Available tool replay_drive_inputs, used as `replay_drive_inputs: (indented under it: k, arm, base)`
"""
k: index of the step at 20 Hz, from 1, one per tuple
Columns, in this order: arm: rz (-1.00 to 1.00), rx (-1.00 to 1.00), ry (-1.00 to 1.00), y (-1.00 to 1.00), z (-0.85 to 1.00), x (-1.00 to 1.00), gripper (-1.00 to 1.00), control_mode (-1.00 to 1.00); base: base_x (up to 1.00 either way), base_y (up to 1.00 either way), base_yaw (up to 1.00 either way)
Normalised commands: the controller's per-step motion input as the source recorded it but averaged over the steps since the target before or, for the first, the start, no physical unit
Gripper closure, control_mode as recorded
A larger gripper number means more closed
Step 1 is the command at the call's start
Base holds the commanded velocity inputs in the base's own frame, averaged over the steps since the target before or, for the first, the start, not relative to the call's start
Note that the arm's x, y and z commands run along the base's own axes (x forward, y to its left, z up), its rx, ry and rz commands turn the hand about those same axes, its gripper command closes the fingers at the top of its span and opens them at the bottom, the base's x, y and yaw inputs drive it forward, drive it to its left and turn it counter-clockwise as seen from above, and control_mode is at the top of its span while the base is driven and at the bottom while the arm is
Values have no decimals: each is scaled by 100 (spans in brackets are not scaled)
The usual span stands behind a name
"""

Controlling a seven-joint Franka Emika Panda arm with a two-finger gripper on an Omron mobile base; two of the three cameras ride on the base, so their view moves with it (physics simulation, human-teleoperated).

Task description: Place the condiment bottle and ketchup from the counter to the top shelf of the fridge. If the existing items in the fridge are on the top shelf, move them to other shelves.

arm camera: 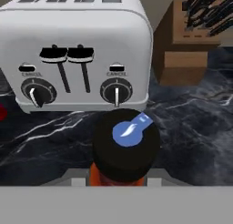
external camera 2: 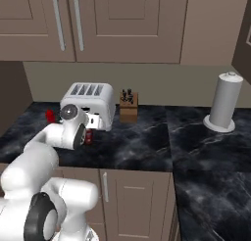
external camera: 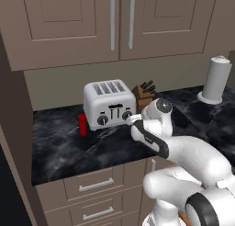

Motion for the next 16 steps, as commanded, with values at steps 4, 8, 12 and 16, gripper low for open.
replay_drive_inputs:
  k: [4,8,12,16]
  arm:
    - [0,4,-12,-14,100,-100,100,-100]
    - [0,1,-6,-14,100,-100,100,-100]
    - [0,0,0,-18,100,-100,100,-100]
    - [0,0,0,-13,100,-100,100,-100]
  base:
    - [0,0,0]
    - [0,0,0]
    - [0,0,0]
    - [0,0,0]
